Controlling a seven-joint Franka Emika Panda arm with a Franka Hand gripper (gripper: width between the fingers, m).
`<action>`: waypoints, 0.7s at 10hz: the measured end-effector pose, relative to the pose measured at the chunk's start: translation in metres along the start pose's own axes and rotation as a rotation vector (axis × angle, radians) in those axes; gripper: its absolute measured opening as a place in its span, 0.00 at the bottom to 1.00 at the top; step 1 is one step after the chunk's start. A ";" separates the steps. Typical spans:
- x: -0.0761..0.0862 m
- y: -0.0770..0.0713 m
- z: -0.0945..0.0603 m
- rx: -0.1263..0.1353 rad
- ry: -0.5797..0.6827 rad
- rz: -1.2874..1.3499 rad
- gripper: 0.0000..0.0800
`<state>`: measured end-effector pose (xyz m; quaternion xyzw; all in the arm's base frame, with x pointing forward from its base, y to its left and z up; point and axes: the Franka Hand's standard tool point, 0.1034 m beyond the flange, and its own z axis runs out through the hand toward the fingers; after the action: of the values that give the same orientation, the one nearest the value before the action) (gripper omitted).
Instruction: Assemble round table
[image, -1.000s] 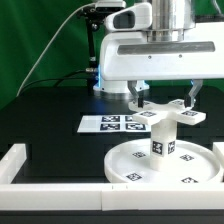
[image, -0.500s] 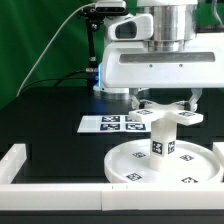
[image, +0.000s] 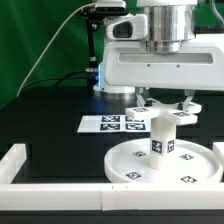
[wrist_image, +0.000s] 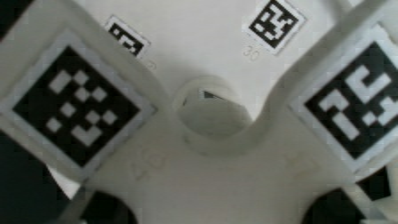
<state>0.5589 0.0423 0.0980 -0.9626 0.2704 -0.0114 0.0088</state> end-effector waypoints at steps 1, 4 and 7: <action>0.000 -0.001 0.000 0.002 0.008 0.154 0.55; 0.004 -0.003 0.000 0.023 -0.006 0.629 0.55; 0.005 -0.001 0.001 0.042 -0.040 0.991 0.55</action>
Offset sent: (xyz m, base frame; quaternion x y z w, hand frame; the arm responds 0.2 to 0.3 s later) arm 0.0111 0.0095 -0.0033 0.0134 -0.0197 0.3939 0.9188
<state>0.5638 0.0408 0.0975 -0.7181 0.6948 0.0070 0.0378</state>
